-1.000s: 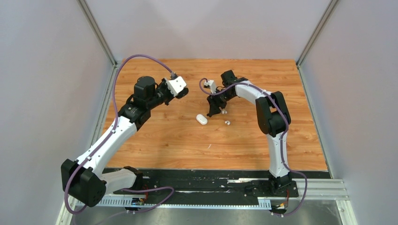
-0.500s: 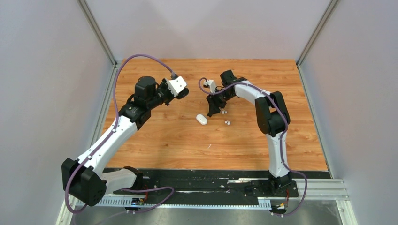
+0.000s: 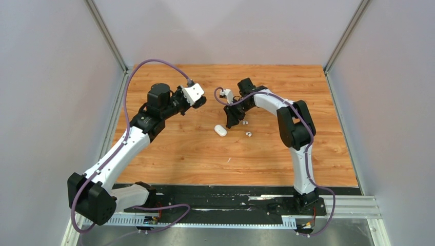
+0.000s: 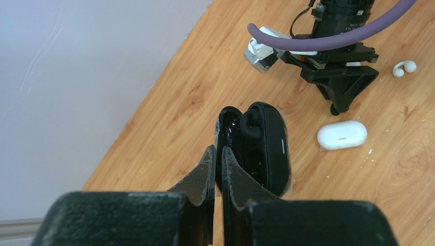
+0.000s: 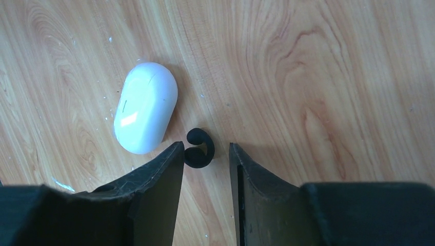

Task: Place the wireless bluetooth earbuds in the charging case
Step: Pick up the earbud from the center of the board, then place the earbud in the charging case.

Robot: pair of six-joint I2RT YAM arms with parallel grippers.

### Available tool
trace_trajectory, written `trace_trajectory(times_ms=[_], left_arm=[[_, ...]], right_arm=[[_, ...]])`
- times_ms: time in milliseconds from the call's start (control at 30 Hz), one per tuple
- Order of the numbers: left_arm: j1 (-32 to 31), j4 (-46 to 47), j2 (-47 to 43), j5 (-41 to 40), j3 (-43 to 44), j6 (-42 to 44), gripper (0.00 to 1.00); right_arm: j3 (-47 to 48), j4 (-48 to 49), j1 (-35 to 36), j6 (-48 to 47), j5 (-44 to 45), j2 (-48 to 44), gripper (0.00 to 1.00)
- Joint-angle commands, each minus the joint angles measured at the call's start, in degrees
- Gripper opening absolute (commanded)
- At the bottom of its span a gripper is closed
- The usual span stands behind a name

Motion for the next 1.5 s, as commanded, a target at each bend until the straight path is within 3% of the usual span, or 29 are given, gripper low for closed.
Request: trace_trajectory(times_ms=[0, 233, 433, 700, 933, 1133, 1267, 1467], left_arm=[[0.24, 1.44, 0.19, -0.02, 0.95, -1.01, 0.00], [0.21, 1.61, 0.42, 0.02, 0.91, -1.15, 0.00], [0.17, 1.63, 0.50, 0.27, 0.87, -1.36, 0.00], [0.15, 1.29, 0.73, 0.65, 1.04, -0.79, 0.00], [0.21, 0.86, 3.09, 3.33, 2.26, -0.81, 0.00], [0.14, -4.46, 9.11, 10.75, 7.88, -0.31, 0.00], [0.03, -6.04, 13.53, 14.50, 12.53, -0.19, 0.00], [-1.74, -3.06, 17.09, 16.95, 15.70, 3.99, 0.00]], right_arm=[[-0.72, 1.52, 0.40, -0.38, 0.78, 0.18, 0.39], [-1.20, 1.59, 0.56, -0.06, 0.72, -0.31, 0.31], [-0.84, 1.60, 0.65, 1.26, 0.23, -1.36, 0.11], [-1.24, 0.96, 0.52, 2.64, 0.53, -6.92, 0.00], [-3.83, -2.97, -1.77, -3.70, -6.28, -16.79, 0.00], [-5.70, -7.19, -6.81, -20.31, -18.33, -30.41, 0.00], [-4.14, -8.85, -7.03, -29.51, -21.79, -37.54, 0.00], [0.85, -8.79, -4.51, -29.95, -24.48, -38.67, 0.00]])
